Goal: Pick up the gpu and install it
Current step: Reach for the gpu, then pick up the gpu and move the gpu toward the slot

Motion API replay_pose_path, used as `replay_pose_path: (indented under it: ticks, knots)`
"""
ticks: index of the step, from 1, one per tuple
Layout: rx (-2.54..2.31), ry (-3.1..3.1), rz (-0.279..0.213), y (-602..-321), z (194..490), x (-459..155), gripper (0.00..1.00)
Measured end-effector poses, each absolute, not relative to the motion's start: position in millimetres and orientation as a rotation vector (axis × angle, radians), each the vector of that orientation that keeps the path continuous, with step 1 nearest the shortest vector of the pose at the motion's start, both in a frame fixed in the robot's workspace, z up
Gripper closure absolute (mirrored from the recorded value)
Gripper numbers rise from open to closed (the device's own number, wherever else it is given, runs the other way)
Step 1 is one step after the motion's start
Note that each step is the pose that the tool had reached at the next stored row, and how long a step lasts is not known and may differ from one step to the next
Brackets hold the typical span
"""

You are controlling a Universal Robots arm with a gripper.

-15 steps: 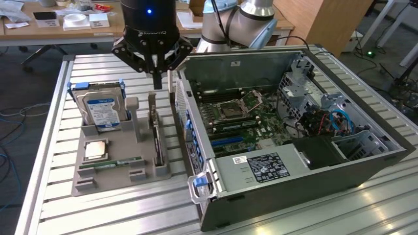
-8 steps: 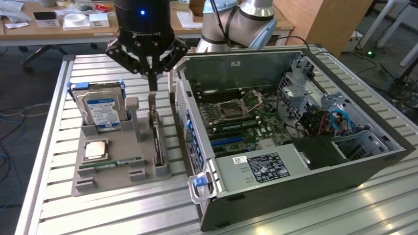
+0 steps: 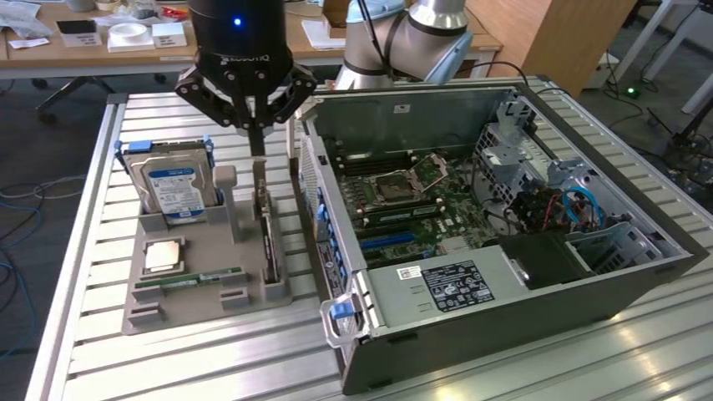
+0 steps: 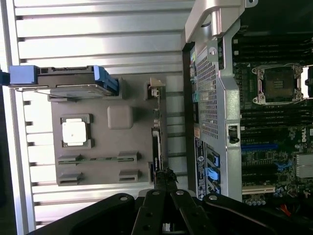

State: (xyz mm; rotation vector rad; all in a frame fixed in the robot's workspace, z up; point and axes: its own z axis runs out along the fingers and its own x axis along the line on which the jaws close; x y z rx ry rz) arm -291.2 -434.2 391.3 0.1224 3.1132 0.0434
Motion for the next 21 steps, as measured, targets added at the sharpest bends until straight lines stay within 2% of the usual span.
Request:
replay_pose_path:
  ticks: [15, 16, 17, 20, 21]
  knots:
    - [0.122, 3.113, 0.043, -434.2, 391.4, -291.6, 0.89]
    - [0.122, 3.113, 0.043, -434.2, 391.3, -291.6, 0.83]
    - [0.122, 3.113, 0.043, -434.2, 391.3, -291.6, 0.83]
    - [0.122, 3.113, 0.043, -434.2, 391.3, -291.6, 0.65]
    - [0.122, 3.113, 0.043, -434.2, 391.3, -291.6, 0.65]
